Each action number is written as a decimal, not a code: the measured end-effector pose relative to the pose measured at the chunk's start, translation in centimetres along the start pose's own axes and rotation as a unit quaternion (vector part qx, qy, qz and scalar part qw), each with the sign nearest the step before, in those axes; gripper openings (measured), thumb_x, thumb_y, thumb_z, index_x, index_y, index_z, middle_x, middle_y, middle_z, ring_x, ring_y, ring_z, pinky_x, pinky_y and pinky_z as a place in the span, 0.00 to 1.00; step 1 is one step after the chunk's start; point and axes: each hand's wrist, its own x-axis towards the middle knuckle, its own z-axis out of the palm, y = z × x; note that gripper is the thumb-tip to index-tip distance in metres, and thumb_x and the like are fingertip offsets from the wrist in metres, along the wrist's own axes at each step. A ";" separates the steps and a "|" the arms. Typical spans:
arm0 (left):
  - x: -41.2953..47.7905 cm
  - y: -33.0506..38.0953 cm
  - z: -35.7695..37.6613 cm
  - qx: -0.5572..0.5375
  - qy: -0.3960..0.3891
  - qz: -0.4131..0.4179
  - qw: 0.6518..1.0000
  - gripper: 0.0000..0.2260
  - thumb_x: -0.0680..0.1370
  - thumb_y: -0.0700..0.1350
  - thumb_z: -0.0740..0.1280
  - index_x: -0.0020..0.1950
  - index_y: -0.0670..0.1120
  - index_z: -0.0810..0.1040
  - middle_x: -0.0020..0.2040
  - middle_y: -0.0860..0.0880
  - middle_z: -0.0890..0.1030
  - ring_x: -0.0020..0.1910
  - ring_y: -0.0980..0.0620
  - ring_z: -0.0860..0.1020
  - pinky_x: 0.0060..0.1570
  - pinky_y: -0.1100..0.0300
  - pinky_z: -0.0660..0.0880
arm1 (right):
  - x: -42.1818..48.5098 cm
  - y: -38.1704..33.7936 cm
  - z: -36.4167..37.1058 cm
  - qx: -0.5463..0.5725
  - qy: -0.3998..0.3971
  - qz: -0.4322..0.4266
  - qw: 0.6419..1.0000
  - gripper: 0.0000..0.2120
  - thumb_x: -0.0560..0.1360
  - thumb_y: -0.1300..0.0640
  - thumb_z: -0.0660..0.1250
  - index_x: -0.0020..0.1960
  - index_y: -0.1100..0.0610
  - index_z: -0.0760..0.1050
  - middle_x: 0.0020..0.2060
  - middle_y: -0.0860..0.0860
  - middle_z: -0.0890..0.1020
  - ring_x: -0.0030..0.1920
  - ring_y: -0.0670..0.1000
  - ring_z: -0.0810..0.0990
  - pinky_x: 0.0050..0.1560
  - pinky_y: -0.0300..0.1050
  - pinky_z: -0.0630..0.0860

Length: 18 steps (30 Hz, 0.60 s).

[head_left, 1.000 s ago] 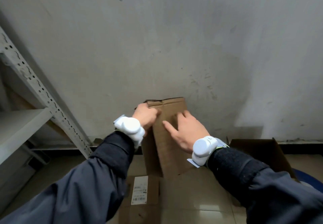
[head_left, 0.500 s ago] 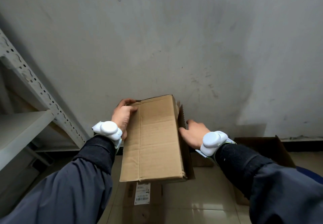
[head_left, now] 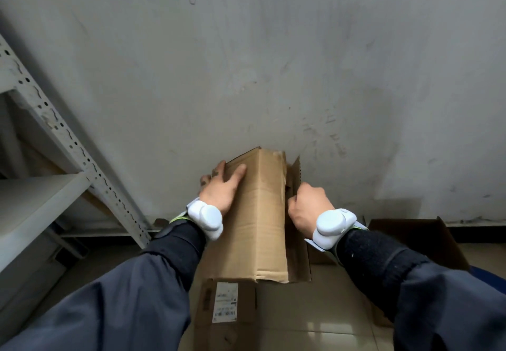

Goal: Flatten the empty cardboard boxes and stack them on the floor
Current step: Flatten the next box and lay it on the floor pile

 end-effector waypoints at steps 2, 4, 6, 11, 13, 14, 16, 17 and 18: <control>-0.9 1.3 1.3 0.003 -0.028 0.027 0.999 0.43 0.73 0.75 0.57 0.82 0.59 0.46 0.80 0.42 0.56 0.79 0.42 0.58 0.76 0.48 0.56 | 0.0 -0.2 0.2 0.006 0.010 -0.003 1.000 0.07 0.80 0.58 0.58 0.52 0.63 0.67 0.55 0.65 0.77 0.50 0.66 0.78 0.41 0.46 0.69; -1.7 2.1 2.5 0.027 -0.030 0.066 0.997 0.50 0.71 0.75 0.62 0.82 0.55 0.40 0.81 0.42 0.55 0.78 0.42 0.62 0.74 0.49 0.61 | 0.0 -0.1 0.2 0.001 0.008 -0.006 1.000 0.06 0.80 0.59 0.59 0.52 0.62 0.66 0.55 0.65 0.77 0.54 0.65 0.78 0.42 0.46 0.69; -2.6 2.6 2.9 0.077 -0.013 0.084 0.993 0.55 0.70 0.70 0.69 0.81 0.52 0.35 0.80 0.40 0.57 0.75 0.39 0.66 0.71 0.49 0.66 | -0.1 0.0 0.0 -0.014 0.009 -0.004 1.000 0.07 0.80 0.60 0.60 0.54 0.63 0.66 0.55 0.64 0.78 0.56 0.65 0.78 0.44 0.47 0.71; -4.3 3.7 4.2 0.209 0.030 0.121 0.970 0.53 0.72 0.57 0.72 0.80 0.51 0.33 0.75 0.39 0.57 0.62 0.32 0.76 0.62 0.46 0.74 | -0.3 -0.3 0.1 -0.007 0.042 -0.039 0.998 0.07 0.79 0.60 0.59 0.48 0.60 0.61 0.51 0.64 0.79 0.53 0.65 0.79 0.41 0.46 0.69; -4.3 3.6 4.7 0.216 0.026 0.114 0.969 0.48 0.74 0.43 0.67 0.81 0.50 0.33 0.75 0.39 0.59 0.61 0.32 0.76 0.60 0.47 0.74 | -0.3 -0.2 0.2 -0.009 0.042 -0.038 0.998 0.06 0.79 0.61 0.59 0.48 0.60 0.61 0.51 0.65 0.79 0.53 0.65 0.79 0.41 0.46 0.69; -4.1 3.4 4.7 0.207 0.021 0.106 0.972 0.47 0.74 0.38 0.64 0.81 0.50 0.33 0.74 0.39 0.61 0.62 0.33 0.76 0.61 0.47 0.73 | -0.3 -0.1 0.1 -0.007 0.043 -0.034 0.998 0.06 0.79 0.61 0.59 0.48 0.60 0.61 0.51 0.64 0.79 0.53 0.65 0.79 0.41 0.45 0.69; -3.7 3.3 4.2 0.179 0.019 0.100 0.979 0.48 0.74 0.35 0.62 0.80 0.53 0.30 0.72 0.40 0.67 0.63 0.35 0.75 0.62 0.46 0.74 | -0.1 0.1 0.0 -0.006 0.044 -0.024 0.999 0.06 0.79 0.61 0.59 0.48 0.60 0.62 0.52 0.64 0.79 0.53 0.64 0.79 0.41 0.45 0.68; -3.7 3.4 4.0 0.173 0.032 0.107 0.978 0.48 0.74 0.34 0.62 0.79 0.56 0.30 0.70 0.41 0.69 0.63 0.35 0.76 0.62 0.44 0.75 | -0.1 0.2 0.0 -0.007 0.044 -0.021 0.999 0.06 0.79 0.61 0.59 0.49 0.60 0.62 0.52 0.64 0.79 0.53 0.64 0.79 0.41 0.45 0.68; -3.7 3.5 3.7 0.184 0.056 0.122 0.974 0.49 0.73 0.34 0.62 0.79 0.59 0.30 0.70 0.42 0.69 0.61 0.35 0.77 0.60 0.44 0.75 | -0.1 0.2 -0.2 -0.011 0.044 -0.021 0.999 0.05 0.79 0.61 0.59 0.49 0.60 0.62 0.51 0.64 0.79 0.51 0.64 0.79 0.41 0.45 0.68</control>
